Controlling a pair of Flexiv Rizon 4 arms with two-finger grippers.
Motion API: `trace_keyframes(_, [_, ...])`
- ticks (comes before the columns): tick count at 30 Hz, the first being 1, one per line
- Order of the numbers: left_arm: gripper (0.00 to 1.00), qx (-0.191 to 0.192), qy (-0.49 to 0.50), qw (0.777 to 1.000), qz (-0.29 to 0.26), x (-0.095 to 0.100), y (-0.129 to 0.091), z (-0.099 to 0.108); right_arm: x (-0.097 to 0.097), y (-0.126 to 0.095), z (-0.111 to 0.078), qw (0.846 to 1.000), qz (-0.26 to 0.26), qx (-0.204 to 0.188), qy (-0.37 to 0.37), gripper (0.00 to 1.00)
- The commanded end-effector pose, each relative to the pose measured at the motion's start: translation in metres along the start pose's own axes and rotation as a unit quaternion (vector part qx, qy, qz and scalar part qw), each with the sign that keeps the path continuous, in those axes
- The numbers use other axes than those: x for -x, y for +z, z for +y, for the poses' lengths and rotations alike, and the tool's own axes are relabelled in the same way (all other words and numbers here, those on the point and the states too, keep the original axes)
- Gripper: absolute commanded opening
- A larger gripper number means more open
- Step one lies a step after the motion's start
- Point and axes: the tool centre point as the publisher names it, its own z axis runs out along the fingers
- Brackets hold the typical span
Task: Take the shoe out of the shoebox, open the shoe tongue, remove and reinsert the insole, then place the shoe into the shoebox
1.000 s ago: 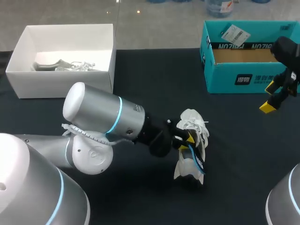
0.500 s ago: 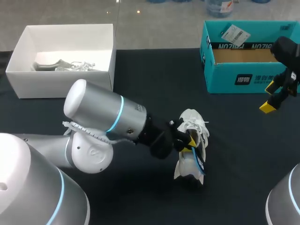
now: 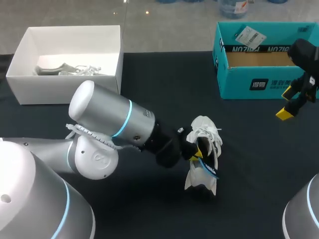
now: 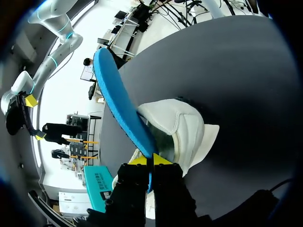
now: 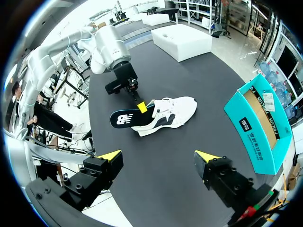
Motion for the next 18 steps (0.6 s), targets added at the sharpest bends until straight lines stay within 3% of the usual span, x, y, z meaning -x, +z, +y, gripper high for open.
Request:
trace_keyframes(1, [0.0, 0.005, -0.003, 1.0, 0.024, -0.002, -0.002, 0.008, 0.002, 0.001, 0.002, 1.0, 0.001, -0.002, 0.0, 1.0])
trace_keyframes(11, [0.0, 0.019, -0.009, 0.999, 0.041, 0.002, 0.017, 0.014, 0.002, 0.001, 0.002, 1.0, 0.001, -0.002, 0.0, 1.0])
trace_keyframes(17, [0.0, 0.014, -0.008, 0.999, 0.042, 0.002, 0.013, 0.008, 0.002, 0.001, 0.002, 1.0, 0.001, -0.002, 0.0, 1.0])
trace_keyframes(18, [0.12, 0.015, -0.008, 0.999, 0.041, 0.002, 0.01, 0.009, 0.002, 0.001, 0.002, 1.0, 0.001, -0.002, 0.0, 1.0])
